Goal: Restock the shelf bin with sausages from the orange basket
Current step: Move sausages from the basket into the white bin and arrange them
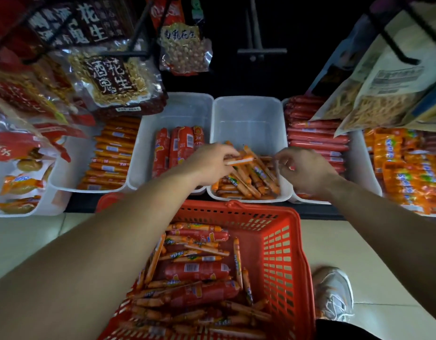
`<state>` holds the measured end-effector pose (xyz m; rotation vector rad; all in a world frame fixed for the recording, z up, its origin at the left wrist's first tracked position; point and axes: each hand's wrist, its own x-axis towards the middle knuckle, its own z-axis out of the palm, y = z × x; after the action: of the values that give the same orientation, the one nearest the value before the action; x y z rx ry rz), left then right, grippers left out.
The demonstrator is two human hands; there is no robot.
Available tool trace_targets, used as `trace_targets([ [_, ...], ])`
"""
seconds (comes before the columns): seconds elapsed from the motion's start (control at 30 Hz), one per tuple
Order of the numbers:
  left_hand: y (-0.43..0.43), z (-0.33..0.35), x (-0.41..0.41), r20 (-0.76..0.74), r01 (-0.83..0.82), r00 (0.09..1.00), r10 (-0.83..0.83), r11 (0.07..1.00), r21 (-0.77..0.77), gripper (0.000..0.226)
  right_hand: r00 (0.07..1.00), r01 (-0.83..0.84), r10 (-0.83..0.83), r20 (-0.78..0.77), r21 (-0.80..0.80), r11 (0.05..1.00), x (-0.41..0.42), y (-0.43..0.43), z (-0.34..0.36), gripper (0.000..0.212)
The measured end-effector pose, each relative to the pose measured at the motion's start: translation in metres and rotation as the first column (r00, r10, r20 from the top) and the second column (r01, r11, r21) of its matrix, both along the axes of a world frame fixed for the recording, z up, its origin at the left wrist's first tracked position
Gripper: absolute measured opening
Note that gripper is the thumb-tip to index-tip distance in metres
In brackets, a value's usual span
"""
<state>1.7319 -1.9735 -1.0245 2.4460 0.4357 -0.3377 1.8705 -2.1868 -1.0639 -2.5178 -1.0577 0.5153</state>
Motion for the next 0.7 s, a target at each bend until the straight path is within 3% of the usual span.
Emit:
trace_targets([
  [0.2,-0.004,-0.021,0.009,0.049,-0.013,0.999,0.006,0.991,0.136,0.045,0.992,0.094,-0.100,0.080,0.072,0.993,0.009,-0.004,-0.001,0.032],
  [0.33,0.007,-0.034,-0.005,0.038,0.013,0.999,-0.020,0.983,0.185,0.036,0.990,-0.084,0.087,0.108,-0.028,0.996,0.003,0.023,0.001,0.043],
  [0.43,0.013,-0.036,-0.006,0.115,-0.036,0.993,0.019,0.988,0.150,0.029,0.971,-0.222,0.238,0.025,-0.278,0.935,0.003,0.056,-0.012,0.069],
  [0.53,0.022,-0.037,-0.009,0.152,-0.105,0.985,0.083,0.985,0.140,0.022,0.987,-0.159,0.139,-0.076,-0.465,0.871,0.010,0.087,-0.034,0.116],
  [0.6,0.030,-0.039,-0.013,0.161,-0.131,0.980,0.113,0.985,0.110,0.021,0.991,-0.137,0.119,-0.069,-0.464,0.875,0.010,0.103,-0.048,0.136],
  [0.7,0.037,-0.045,-0.018,0.171,-0.176,0.972,0.164,0.983,0.057,0.020,0.991,-0.134,0.130,-0.038,-0.416,0.899,0.003,0.111,-0.061,0.132],
])
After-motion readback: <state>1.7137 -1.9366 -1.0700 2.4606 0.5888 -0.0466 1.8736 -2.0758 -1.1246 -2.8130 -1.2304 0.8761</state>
